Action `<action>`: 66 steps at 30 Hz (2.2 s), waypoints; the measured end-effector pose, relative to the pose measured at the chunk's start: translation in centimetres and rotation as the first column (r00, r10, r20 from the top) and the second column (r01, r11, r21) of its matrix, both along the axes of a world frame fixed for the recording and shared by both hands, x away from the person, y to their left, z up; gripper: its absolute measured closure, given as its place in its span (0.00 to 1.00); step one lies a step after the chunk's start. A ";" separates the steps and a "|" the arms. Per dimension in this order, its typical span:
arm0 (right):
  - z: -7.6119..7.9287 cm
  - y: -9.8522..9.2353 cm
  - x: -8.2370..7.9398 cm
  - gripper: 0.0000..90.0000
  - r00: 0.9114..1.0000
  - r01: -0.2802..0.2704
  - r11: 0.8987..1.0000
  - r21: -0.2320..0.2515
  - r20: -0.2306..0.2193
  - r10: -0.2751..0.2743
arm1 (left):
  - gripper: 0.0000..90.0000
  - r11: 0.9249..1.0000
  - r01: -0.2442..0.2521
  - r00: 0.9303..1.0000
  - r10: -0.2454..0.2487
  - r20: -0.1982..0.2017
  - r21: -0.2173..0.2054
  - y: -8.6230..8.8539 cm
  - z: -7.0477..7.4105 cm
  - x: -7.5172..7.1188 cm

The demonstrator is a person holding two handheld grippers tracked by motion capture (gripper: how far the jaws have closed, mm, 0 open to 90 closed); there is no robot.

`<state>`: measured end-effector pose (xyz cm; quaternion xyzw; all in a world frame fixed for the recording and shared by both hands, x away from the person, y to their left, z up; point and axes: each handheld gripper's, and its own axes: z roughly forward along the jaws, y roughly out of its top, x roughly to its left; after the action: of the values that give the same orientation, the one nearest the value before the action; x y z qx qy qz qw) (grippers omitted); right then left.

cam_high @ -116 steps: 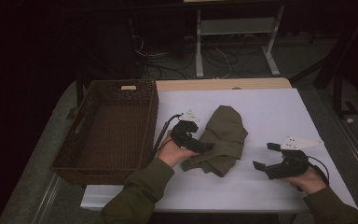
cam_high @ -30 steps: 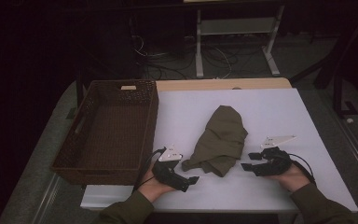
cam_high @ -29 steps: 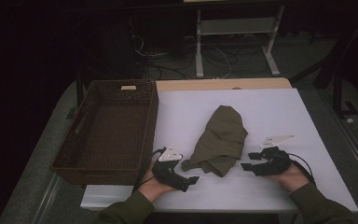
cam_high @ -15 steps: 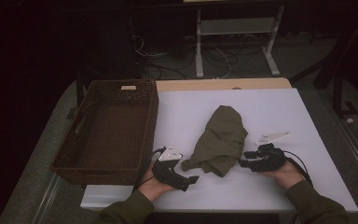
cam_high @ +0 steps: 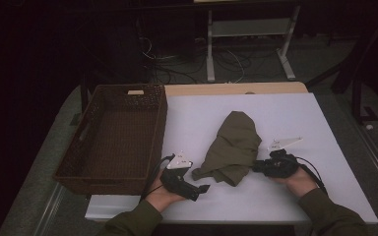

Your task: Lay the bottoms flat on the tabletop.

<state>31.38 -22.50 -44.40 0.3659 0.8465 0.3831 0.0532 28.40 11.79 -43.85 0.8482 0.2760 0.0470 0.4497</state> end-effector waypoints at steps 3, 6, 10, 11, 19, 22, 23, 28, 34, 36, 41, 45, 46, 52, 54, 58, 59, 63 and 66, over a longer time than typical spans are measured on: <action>0.0 0.0 -0.1 0.95 1.000 -0.009 1.000 -0.013 0.011 0.010 | 0.00 1.000 -0.004 1.000 0.004 -0.001 0.009 0.0 -0.1 0.0; 0.2 -0.1 -0.1 0.96 1.000 -0.017 1.000 -0.014 0.025 0.018 | 0.00 1.000 -0.009 1.000 0.009 -0.007 0.009 0.1 -0.1 0.1; 0.6 -0.3 -0.2 0.97 0.999 -0.016 1.000 -0.005 0.041 0.016 | 0.00 1.000 -0.016 0.999 0.015 -0.043 -0.007 0.1 0.0 0.2; 0.7 -0.3 -0.2 0.97 0.999 -0.014 1.000 -0.001 0.047 0.014 | 0.00 1.000 -0.016 0.999 0.016 -0.042 -0.007 0.1 0.0 0.2; 1.6 -0.9 -0.3 0.97 0.996 -0.005 0.999 0.038 0.084 0.002 | 0.00 1.000 0.008 1.000 -0.008 -0.020 -0.013 0.0 0.1 0.0; 2.0 -1.0 -0.2 0.97 0.995 -0.005 0.999 0.054 0.099 -0.001 | 0.00 1.000 0.011 1.000 -0.011 -0.013 -0.013 0.0 0.2 -0.1; 2.0 -1.0 -0.2 0.97 0.995 -0.003 0.998 0.058 0.099 -0.002 | 0.00 1.000 0.009 1.000 -0.010 -0.014 -0.018 0.0 0.2 -0.1; 2.4 -1.1 -0.1 0.97 0.994 0.000 0.997 0.071 0.112 -0.008 | 0.00 1.000 -0.001 1.000 0.000 -0.031 -0.022 0.1 0.3 -0.1; 3.0 -1.0 0.1 0.97 0.991 -0.001 0.996 0.092 0.131 -0.011 | 0.00 0.999 -0.013 0.997 0.009 -0.079 -0.052 0.3 0.3 0.0; 3.1 -1.0 0.3 0.97 0.991 -0.003 0.995 0.096 0.135 -0.010 | 0.00 0.999 -0.016 0.997 0.013 -0.078 -0.044 0.2 0.3 0.0; 3.4 -0.7 0.5 0.97 0.989 -0.007 0.995 0.101 0.144 -0.007 | 0.00 0.999 -0.013 0.999 0.011 -0.041 -0.033 0.2 0.4 -0.2; 3.7 -0.5 0.8 0.97 0.988 -0.011 0.994 0.107 0.152 -0.005 | 0.00 1.000 -0.014 1.000 0.014 -0.007 -0.021 0.2 0.3 -0.2; 3.8 -0.4 0.8 0.97 0.988 -0.011 0.994 0.107 0.154 -0.005 | 0.00 1.000 -0.014 1.000 0.014 -0.004 -0.016 0.3 0.3 -0.2; 4.1 0.2 1.3 0.97 0.986 -0.025 0.993 0.111 0.166 0.007 | 0.00 1.000 -0.020 1.000 0.020 0.001 -0.019 0.3 0.3 -0.2; 4.1 0.3 1.5 0.97 0.986 -0.028 0.993 0.112 0.168 0.009 | 0.00 1.000 -0.022 1.000 0.022 0.004 -0.020 0.3 0.3 -0.2; 4.3 0.6 2.0 0.97 0.986 -0.027 0.992 0.121 0.168 0.006 | 0.00 1.000 -0.018 1.000 0.018 0.008 -0.017 0.2 0.3 -0.2; 4.4 0.8 2.1 0.97 0.986 -0.030 0.992 0.125 0.169 0.009 | 0.00 1.000 -0.017 1.000 0.017 0.008 -0.017 0.2 0.3 -0.2; 4.6 1.4 2.6 0.97 0.984 -0.039 0.992 0.123 0.177 0.016 | 0.00 1.000 -0.016 1.000 0.016 0.010 -0.017 0.3 0.3 -0.3; 4.6 1.8 3.0 0.97 0.984 -0.041 0.991 0.124 0.177 0.018 | 0.00 1.000 -0.012 1.000 0.012 0.012 -0.019 0.2 0.3 -0.3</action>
<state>34.35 -20.68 -39.76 0.3208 0.8178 0.4677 0.0983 28.12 12.04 -43.51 0.8419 0.2787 0.0519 0.4592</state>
